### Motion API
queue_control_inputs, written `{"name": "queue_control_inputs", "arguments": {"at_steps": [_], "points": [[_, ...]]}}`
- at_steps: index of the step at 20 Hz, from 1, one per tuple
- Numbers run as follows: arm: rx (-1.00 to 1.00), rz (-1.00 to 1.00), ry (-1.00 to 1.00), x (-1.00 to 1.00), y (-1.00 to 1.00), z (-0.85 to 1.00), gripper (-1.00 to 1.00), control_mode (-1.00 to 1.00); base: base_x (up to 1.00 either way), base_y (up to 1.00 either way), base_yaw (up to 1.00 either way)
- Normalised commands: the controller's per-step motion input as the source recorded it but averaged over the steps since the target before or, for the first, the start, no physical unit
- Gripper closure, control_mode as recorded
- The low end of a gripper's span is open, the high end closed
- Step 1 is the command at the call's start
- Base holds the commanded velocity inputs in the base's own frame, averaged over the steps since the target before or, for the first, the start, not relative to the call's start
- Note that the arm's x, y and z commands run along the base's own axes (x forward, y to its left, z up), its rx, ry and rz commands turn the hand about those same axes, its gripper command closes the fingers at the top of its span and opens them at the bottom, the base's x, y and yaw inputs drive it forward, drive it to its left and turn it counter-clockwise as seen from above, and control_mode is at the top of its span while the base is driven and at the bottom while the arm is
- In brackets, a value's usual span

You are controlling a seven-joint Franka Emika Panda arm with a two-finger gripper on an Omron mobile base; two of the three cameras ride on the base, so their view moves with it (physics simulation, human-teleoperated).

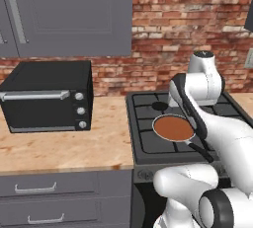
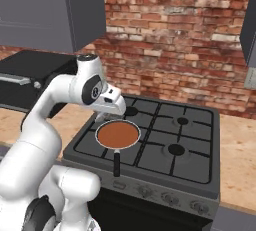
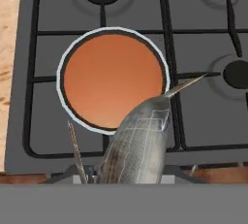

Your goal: Retrieve the fish from the fridge and place it on the saucepan with marinade on the stove.

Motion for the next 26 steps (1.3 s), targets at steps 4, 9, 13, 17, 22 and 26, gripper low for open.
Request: {"name": "queue_control_inputs", "arguments": {"at_steps": [4,9,13,17,22,26], "points": [[0.07,0.00,0.07,0.68,-0.01,-0.47,1.00,-1.00,0.00,0.00,0.00],[0.05,0.02,-0.01,0.44,0.00,-0.50,1.00,-1.00,0.00,0.00,0.00],[0.00,0.05,-0.12,0.44,0.00,-0.66,1.00,-1.00,0.00,0.00,0.00],[0.00,0.03,0.00,0.39,0.00,-0.61,1.00,-1.00,0.00,0.00,0.00],[0.00,0.07,0.05,0.00,0.00,-0.46,1.00,-1.00,0.00,0.00,0.00],[0.00,0.05,0.09,0.00,0.00,-0.43,1.00,-1.00,0.00,0.00,0.00]]}}
